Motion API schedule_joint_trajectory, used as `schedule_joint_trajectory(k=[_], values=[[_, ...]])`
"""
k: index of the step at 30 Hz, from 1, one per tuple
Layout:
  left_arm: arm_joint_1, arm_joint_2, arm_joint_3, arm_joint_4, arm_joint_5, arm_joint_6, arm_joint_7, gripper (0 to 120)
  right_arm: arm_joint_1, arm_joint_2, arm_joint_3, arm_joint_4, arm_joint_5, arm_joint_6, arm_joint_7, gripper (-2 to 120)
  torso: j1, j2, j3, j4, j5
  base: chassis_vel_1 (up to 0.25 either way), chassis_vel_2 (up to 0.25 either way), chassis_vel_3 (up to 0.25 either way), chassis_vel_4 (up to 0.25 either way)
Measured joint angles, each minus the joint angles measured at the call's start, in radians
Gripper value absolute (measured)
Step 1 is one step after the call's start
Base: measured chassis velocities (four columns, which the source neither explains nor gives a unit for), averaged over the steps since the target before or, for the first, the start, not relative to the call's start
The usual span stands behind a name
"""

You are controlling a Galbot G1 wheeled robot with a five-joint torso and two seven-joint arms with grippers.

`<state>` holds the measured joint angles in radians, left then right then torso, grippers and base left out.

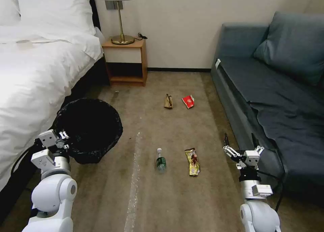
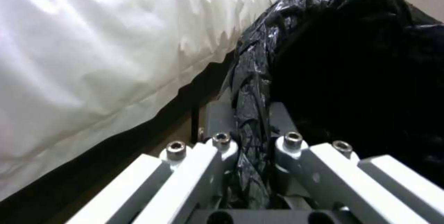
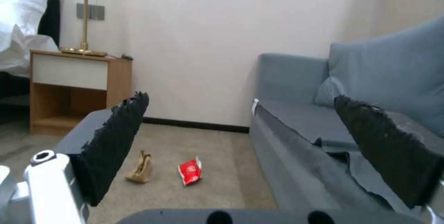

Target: Pick up the trash bin, then pick up the garbage on the floor and place it into the trash bin.

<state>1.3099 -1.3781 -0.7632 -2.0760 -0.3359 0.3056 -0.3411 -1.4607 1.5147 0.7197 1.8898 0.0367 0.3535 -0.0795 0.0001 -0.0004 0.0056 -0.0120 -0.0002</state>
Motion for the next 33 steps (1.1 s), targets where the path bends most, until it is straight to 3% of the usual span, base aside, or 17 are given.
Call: schedule_joint_trajectory(k=[18,27,33], values=[[0.001,-0.005,0.004,-0.001,0.006,0.0,-0.001,4,-0.001,0.001,0.009,-0.008,-0.012,0.009,-0.003,100,0.0,0.0,0.0,0.0,0.0,-0.061,0.055,0.06,-0.064],[-0.002,-0.008,0.01,-0.007,0.011,0.001,-0.001,4,0.012,-0.004,0.017,-0.032,-0.014,0.055,0.002,100,0.0,0.0,0.0,0.0,0.0,-0.013,0.011,0.013,-0.01],[0.019,-0.023,0.007,-0.007,0.023,-0.006,0.007,4,0.025,-0.029,-0.011,-0.062,-0.033,0.059,0.02,100,0.0,0.0,0.0,-0.0001,0.0,0.0,0.0,0.0,0.0]])
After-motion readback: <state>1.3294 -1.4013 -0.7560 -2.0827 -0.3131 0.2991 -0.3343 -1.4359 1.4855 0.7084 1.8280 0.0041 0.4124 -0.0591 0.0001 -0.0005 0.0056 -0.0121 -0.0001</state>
